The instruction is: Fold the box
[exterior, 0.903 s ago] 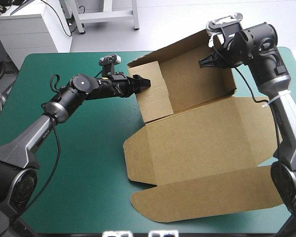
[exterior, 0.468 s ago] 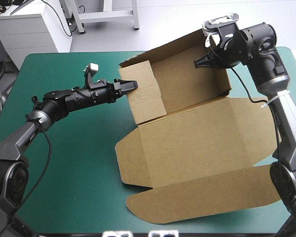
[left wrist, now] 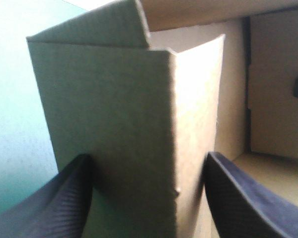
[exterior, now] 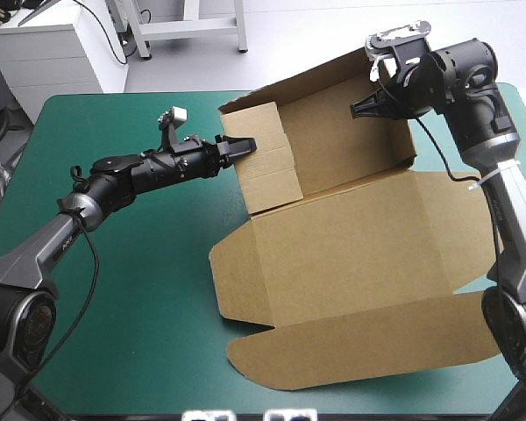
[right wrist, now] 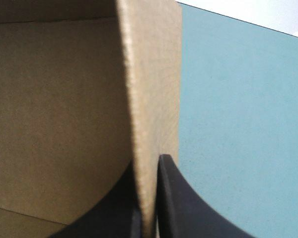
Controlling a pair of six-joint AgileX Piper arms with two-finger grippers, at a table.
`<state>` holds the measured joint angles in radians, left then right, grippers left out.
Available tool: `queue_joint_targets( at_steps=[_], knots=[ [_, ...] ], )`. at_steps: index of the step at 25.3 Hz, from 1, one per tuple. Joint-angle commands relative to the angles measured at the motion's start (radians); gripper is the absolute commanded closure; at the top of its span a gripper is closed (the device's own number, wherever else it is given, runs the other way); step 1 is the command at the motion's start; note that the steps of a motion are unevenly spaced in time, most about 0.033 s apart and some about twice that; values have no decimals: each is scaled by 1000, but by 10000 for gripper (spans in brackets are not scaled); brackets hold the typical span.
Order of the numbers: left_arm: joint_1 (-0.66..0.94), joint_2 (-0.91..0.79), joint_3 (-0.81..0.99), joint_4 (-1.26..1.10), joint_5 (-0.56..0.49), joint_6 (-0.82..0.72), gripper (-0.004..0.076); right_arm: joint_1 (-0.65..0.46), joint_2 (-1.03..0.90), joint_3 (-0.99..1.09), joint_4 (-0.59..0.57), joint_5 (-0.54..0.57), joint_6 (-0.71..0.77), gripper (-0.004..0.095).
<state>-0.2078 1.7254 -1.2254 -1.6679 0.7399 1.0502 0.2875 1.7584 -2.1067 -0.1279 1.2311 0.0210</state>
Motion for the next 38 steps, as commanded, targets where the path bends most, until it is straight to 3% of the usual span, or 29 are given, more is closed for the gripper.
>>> queue_joint_targets(
  at_steps=[1, 6, 10, 12, 16, 22, 24, 26, 27, 30, 35, 38],
  knots=[
    [-68, -48, -80, 40, -34, -122, 290, 17, -59, -38, 180, -89, 17, 922],
    [-106, -48, -138, 196, -141, -246, 290, 17, -59, -38, 195, -87, -5, 922],
    [-115, -48, -172, 281, -149, -296, 322, 17, -59, -38, 198, -87, -5, 922],
    [-115, -48, -183, 342, -149, -355, 421, 17, -59, -38, 198, -87, -5, 922],
    [-115, -48, -189, 360, -147, -351, 731, 17, -59, -38, 203, -87, -5, 922],
    [-115, -48, -196, 367, -157, -349, 732, 17, -47, -38, 215, -75, -5, 922],
    [-115, -48, -234, 470, -177, -447, 733, 17, -11, -38, 213, -23, -5, 921],
    [-115, -48, -299, 741, -151, -671, 733, 17, 32, -38, 206, 18, -3, 921],
    [-115, -48, -350, 970, -110, -857, 733, 25, 61, -38, 203, 18, 4, 921],
    [-115, -35, -433, 1279, -13, -1102, 732, 46, 111, -38, 155, 20, 41, 921],
    [-115, 94, -548, 1360, 193, -1157, 732, 55, 221, -38, 182, 20, 49, 921],
    [-115, 187, -567, 1351, 257, -1163, 732, 55, 286, -38, 184, 20, 45, 921]
  ],
)
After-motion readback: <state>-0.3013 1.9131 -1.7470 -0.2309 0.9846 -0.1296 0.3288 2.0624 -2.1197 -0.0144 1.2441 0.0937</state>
